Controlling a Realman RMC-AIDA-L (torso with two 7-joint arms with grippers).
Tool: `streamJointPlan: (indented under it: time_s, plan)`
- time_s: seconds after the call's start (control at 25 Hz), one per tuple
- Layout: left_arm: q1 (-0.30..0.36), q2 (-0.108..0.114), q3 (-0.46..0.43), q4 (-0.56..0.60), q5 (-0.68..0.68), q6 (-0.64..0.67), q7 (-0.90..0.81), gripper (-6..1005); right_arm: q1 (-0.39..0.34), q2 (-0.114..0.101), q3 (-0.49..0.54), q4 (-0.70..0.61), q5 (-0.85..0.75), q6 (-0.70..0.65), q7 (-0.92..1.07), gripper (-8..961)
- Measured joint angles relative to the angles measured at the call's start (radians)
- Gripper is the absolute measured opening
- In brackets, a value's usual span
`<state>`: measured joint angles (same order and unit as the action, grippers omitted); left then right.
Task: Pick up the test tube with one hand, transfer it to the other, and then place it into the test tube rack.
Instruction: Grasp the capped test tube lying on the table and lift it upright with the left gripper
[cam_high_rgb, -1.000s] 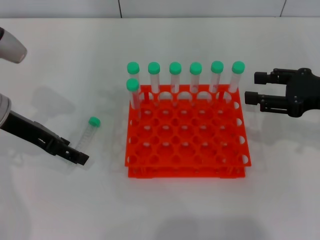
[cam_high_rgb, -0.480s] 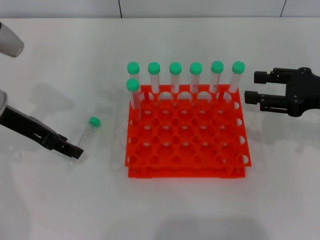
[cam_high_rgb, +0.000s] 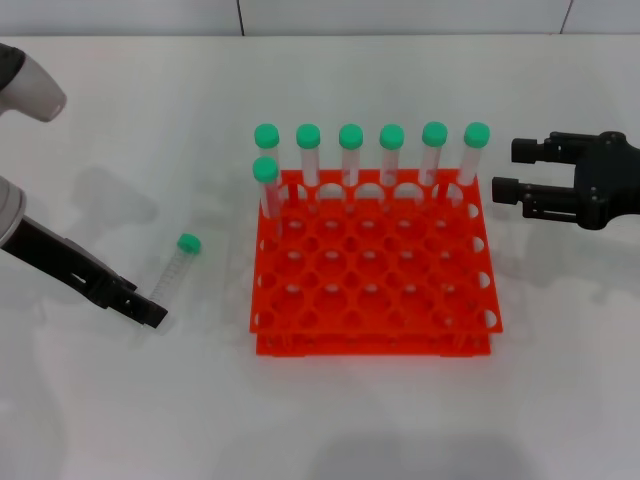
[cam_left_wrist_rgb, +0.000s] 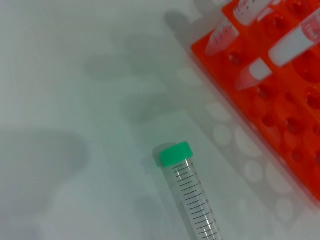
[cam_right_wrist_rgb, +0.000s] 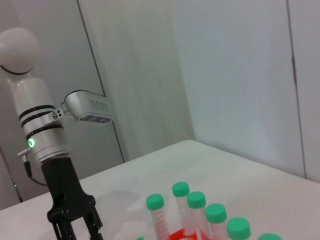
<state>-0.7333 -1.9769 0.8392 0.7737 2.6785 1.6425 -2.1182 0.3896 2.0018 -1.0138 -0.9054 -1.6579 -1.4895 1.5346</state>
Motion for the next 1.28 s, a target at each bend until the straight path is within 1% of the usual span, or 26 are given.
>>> streamJointPlan:
  time_s: [0.36,0.88,1.28]
  plan:
    - [0.000,-0.001,0.001,-0.003,0.001,-0.009,-0.001,657,0.000,0.001,0.002,0.004,0.000,0.000,-0.009,638]
    - [-0.011,-0.012,0.027,-0.004,0.002,-0.013,-0.006,641,0.000,0.005,0.001,0.006,0.000,-0.002,-0.010,639]
    - [-0.017,-0.013,0.040,-0.016,0.001,-0.012,-0.011,566,0.000,0.005,0.001,0.007,0.000,-0.001,-0.011,639]
